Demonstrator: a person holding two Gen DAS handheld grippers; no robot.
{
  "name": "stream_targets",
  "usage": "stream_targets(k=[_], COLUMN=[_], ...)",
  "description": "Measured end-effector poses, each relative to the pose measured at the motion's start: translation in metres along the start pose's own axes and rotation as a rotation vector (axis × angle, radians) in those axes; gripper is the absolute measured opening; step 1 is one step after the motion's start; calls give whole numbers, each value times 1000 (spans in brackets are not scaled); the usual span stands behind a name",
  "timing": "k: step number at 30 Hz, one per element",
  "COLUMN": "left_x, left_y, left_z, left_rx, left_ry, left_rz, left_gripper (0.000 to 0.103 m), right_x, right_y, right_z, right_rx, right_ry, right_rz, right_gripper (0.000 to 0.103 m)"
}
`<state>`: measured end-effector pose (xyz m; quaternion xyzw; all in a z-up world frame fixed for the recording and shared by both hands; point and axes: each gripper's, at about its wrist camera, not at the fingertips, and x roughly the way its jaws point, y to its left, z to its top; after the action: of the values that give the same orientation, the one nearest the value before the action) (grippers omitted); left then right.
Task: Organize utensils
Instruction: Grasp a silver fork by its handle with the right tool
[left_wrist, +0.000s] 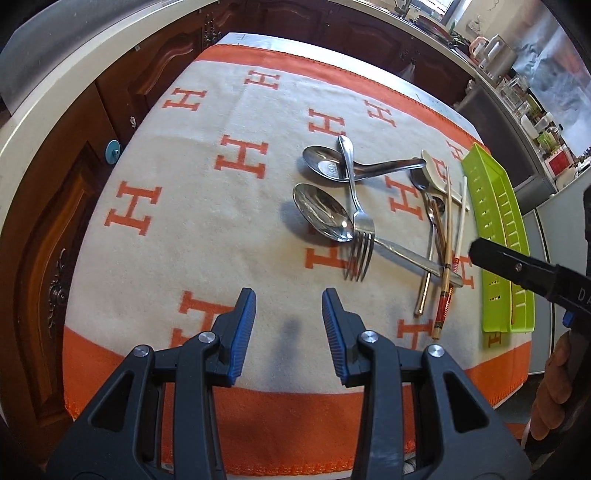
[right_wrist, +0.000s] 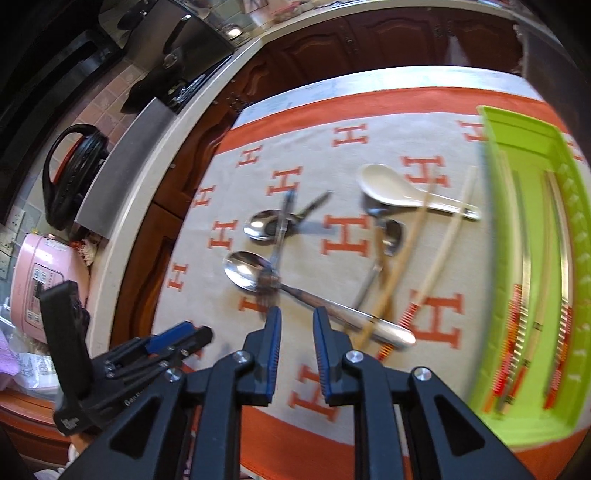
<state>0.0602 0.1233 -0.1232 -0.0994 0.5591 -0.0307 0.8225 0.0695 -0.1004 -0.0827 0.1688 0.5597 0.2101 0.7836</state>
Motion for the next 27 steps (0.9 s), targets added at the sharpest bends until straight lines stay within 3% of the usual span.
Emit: stream_targets(k=[9, 24, 27], left_x=[11, 24, 26], left_y=[5, 20, 21], left_z=[9, 14, 16], left_rx=[-14, -53, -56], left_ry=[3, 20, 21], left_rz=[-47, -70, -74], left_gripper=[34, 34, 34], right_x=[55, 112, 115], right_y=[5, 1, -2], right_z=[35, 50, 49], right_rx=[59, 108, 129], right_ry=[87, 175, 174], right_rz=[103, 82, 98], right_gripper=[17, 17, 9])
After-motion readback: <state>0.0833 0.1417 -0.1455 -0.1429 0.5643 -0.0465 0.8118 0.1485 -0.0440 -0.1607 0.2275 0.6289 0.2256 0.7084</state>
